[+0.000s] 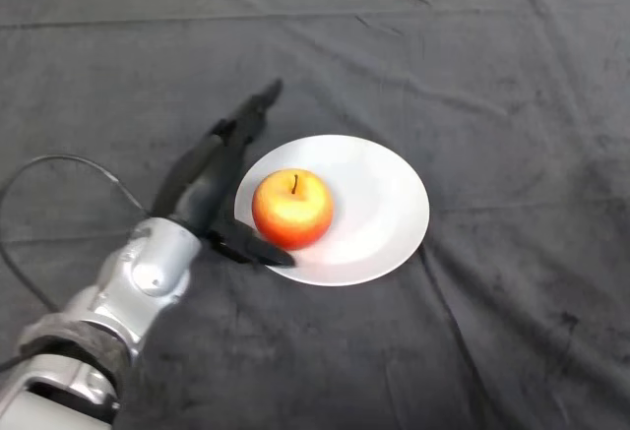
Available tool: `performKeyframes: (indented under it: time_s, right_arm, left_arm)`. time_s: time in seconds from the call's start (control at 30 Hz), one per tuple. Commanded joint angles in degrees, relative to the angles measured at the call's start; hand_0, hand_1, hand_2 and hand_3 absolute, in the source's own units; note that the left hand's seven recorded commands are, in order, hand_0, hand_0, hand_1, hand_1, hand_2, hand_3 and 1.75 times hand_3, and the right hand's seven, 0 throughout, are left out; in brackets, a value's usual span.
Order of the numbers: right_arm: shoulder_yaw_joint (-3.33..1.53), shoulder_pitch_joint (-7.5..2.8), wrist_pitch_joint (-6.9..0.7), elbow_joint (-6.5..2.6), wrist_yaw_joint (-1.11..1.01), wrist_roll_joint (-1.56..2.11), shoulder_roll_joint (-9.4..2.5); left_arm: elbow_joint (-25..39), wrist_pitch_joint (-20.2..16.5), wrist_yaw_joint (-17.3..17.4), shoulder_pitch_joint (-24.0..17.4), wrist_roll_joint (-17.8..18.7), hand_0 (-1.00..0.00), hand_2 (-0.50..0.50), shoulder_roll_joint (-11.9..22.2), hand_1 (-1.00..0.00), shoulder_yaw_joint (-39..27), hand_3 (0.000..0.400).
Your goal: Move the apple to the plate
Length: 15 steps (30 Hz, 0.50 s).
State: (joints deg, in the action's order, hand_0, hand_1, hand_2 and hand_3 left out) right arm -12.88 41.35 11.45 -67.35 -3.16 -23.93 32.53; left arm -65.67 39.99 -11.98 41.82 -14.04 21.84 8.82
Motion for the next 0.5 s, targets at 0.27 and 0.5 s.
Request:
performKeyframes:
  time_s: [0.27,0.5]
  right_arm:
    - [-0.63,0.05,0.22,-0.34,0.48,-0.27,1.54]
    - [-0.63,0.06,0.23,-0.35,0.48,-0.27,1.54]
  left_arm:
    - [-1.9,2.34,-1.03,-0.4,5.69,0.0,0.0,8.11,0.0,-7.72,0.0]
    - [-2.47,2.03,-3.44,-3.4,8.27,0.0,0.0,12.02,0.0,-12.02,0.0]
